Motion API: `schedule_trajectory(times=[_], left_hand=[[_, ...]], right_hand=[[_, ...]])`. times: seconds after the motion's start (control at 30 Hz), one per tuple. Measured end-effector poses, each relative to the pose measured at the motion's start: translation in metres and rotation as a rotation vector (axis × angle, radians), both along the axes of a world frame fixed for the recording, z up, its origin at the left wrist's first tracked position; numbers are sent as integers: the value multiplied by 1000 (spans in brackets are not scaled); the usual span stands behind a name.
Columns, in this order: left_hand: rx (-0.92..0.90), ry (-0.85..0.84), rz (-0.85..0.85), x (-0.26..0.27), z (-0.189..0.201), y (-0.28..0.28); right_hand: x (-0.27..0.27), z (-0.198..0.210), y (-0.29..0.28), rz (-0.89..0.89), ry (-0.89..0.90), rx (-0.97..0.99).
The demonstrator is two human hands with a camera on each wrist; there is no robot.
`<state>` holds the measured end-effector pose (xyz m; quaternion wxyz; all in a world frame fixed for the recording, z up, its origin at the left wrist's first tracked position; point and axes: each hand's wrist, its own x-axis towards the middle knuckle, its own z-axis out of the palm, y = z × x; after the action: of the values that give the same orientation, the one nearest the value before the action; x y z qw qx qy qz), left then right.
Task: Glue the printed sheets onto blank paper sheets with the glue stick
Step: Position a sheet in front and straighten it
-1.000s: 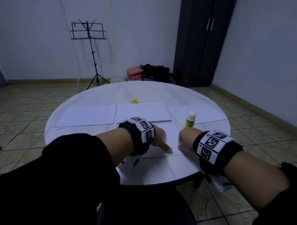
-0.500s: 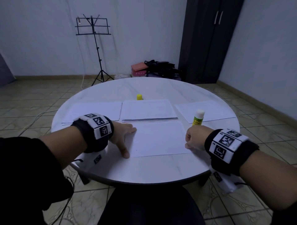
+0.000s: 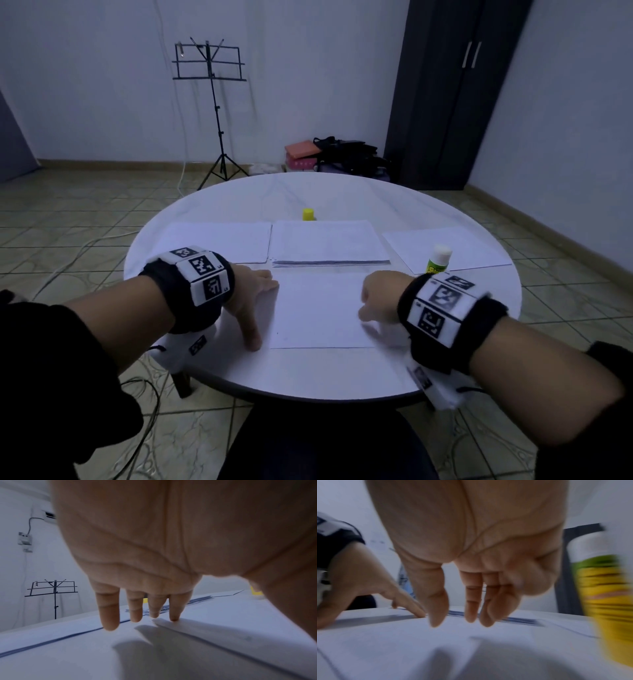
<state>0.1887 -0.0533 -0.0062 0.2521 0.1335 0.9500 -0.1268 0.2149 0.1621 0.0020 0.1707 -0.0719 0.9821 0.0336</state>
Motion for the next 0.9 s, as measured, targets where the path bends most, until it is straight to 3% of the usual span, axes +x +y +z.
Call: schedule_trajectory(times=[0.17,0.3,0.43,0.73,0.9], left_hand=[[21,-8,8,6,-1,-10],[69,46,6,6,-7,-10],[19,61,-15,5,-4,-7],[-90,28,-53,1,-1,-6],[-106,-11,-5,-2,-1,-4]], right_hand=[[-5,-4,-76,260,-48,-46],[-8,-9,-106,359,-62,12],[-22,-16,-84,316,-126,-17],[-11,-4,29,81,-227,-5],[-9,-4,42,23,-229,47]])
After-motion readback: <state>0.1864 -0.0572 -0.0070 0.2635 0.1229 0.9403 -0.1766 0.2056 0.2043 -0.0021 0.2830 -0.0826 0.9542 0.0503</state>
